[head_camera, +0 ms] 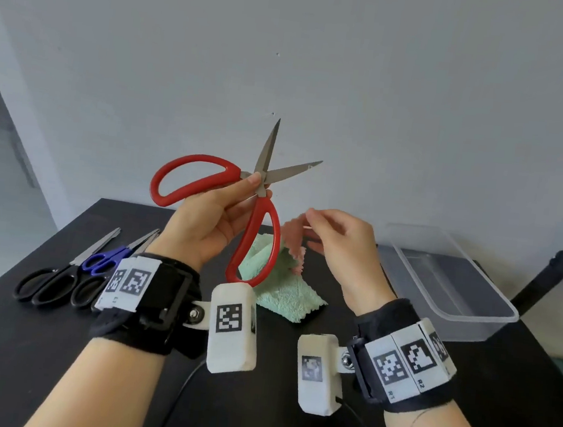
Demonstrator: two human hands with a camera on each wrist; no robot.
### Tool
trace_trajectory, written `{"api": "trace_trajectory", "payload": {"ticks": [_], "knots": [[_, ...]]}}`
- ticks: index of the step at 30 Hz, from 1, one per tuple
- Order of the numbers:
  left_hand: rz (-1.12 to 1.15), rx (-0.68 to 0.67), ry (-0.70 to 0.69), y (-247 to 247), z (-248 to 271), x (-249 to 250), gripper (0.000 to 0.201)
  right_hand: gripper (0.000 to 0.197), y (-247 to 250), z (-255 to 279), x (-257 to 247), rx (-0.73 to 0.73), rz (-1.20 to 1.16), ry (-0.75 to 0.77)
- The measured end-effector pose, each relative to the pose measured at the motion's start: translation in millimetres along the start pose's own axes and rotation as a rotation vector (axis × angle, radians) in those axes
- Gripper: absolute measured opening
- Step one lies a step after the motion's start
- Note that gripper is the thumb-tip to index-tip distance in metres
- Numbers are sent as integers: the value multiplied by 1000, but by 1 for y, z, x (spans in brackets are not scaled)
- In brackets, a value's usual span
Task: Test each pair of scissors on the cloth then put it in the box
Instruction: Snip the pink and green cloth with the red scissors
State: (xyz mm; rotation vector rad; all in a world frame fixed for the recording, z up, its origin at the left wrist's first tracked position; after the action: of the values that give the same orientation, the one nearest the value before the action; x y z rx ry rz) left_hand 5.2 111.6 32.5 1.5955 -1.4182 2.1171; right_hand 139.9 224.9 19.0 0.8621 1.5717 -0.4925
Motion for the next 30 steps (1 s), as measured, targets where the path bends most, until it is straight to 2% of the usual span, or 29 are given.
{"api": "trace_trajectory", "payload": {"ticks": [3,7,12,15,17,20,22,24,30], "knots": [[-15,2,-4,-4,9,2,23,31,-10,23,-15,-131,-140,-68],[-53,-5,-23,-7,24,4,25,24,-21,46,-23,-256,-75,-71],[-114,-42,-55,-11,46,9,20,16,-19,62,-32,-211,-111,-47],[-119,-89,-23,-7,56,10,37,16,-13,70,-37,-209,-113,-38],[-74,-49,-31,2,60,11,43,14,-10,74,-40,-203,-104,-34],[90,77,-131,22,63,18,37,12,-3,79,-41,-177,-119,-48],[137,113,-169,31,64,21,24,13,1,81,-40,-166,-112,-55],[61,117,-164,34,67,21,13,14,4,82,-38,-146,-105,-64],[-152,41,-103,23,75,8,10,16,9,81,-35,-76,-228,-119]]}}
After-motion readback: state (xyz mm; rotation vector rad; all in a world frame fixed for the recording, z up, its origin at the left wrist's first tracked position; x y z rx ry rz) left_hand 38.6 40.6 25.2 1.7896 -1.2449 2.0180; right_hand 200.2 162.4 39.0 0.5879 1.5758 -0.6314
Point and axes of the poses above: each hand's wrist, its own z-axis away from the middle knuckle, its own y-axis out of the back of the hand, x = y × z, the point moved 4 cm from there along -z, towards the middle knuckle, and after that the axes turned 1 degree about -x, right-handed, at the moved point
